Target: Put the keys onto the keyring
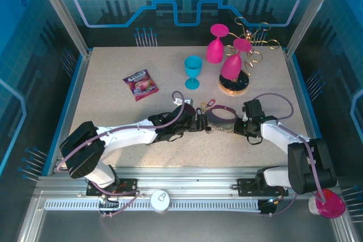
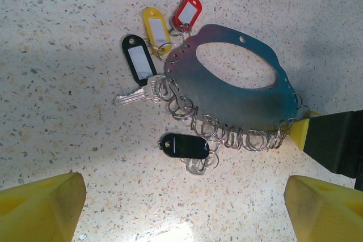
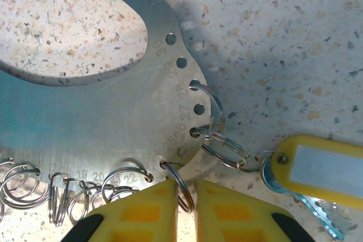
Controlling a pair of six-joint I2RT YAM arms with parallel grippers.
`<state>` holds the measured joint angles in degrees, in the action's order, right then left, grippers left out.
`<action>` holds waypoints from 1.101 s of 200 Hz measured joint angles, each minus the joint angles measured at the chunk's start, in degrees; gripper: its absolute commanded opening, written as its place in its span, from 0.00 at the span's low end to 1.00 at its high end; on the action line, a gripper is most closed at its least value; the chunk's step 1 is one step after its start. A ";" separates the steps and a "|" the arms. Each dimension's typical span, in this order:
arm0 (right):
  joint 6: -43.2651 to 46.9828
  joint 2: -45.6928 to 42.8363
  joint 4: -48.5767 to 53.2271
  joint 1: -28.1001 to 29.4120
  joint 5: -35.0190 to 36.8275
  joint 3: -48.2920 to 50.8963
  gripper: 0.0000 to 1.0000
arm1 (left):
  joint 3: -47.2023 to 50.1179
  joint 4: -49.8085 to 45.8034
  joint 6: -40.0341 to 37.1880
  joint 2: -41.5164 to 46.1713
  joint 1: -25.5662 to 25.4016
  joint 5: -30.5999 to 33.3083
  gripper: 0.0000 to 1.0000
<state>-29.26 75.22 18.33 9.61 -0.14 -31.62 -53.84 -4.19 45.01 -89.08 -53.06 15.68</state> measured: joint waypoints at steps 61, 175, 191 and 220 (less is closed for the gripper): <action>0.50 0.26 -0.39 -0.04 -0.35 -0.66 0.06 | 0.00 0.00 0.02 0.44 0.00 0.02 0.90; 8.74 -7.76 8.31 10.16 0.98 -11.76 0.00 | 1.18 -1.27 -15.80 11.85 8.11 3.37 0.93; 11.98 -8.70 9.55 12.26 0.46 -14.75 0.00 | 1.51 -0.66 -20.74 14.91 12.20 2.10 0.93; 18.62 -8.94 11.30 15.23 -1.90 -19.74 0.00 | 1.49 0.39 -30.80 18.36 16.44 -1.88 0.87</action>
<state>-10.63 66.28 29.63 24.84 -2.04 -51.35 -52.36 -3.79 14.22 -70.72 -36.62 13.80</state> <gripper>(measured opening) 0.056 0.911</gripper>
